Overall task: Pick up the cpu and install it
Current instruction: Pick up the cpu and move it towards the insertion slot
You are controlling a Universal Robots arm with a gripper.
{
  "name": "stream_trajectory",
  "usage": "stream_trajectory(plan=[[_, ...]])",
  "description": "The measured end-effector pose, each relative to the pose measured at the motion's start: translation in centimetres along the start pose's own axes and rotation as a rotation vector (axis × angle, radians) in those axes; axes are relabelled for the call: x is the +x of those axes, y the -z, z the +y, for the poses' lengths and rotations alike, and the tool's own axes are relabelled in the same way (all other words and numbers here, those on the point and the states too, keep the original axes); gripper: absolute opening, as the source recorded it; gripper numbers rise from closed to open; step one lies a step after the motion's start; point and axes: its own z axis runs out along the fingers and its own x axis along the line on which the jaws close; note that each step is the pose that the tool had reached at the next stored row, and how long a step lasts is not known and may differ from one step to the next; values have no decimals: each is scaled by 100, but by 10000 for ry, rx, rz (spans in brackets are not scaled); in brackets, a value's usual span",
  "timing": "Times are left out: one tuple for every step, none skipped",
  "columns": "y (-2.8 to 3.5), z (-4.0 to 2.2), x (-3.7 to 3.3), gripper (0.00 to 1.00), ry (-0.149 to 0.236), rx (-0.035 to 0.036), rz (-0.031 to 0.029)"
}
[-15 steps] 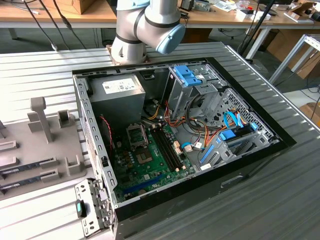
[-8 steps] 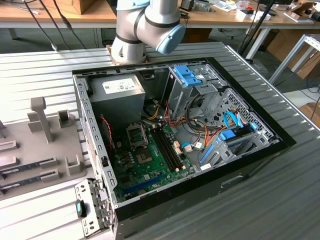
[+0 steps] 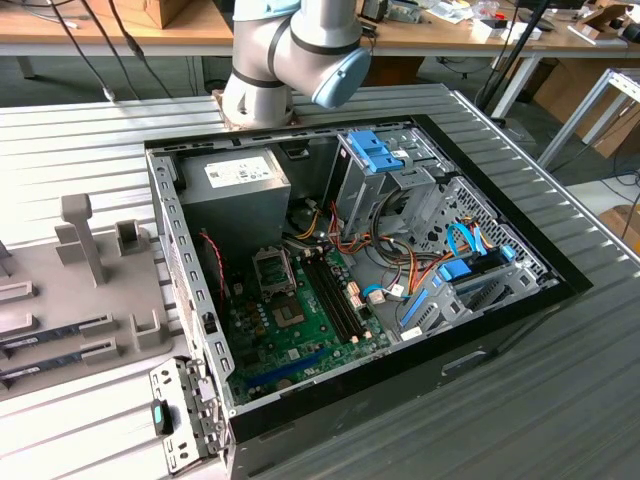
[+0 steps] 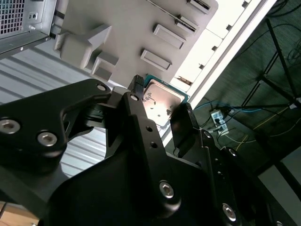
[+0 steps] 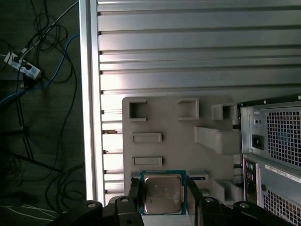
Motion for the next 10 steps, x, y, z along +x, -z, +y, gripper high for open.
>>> stream_trajectory(plan=[[0,1,-14,47,0,2,1],[0,1,-22,47,0,3,1],[0,1,-29,47,0,3,0],[0,2,-37,47,0,4,0],[-1,2,-45,47,0,4,0],[-1,2,-54,47,0,4,1],[-1,3,-60,47,0,4,0],[-2,3,-75,47,1,4,-1],[-2,4,-86,47,0,5,1],[-2,4,-93,47,0,5,1]])
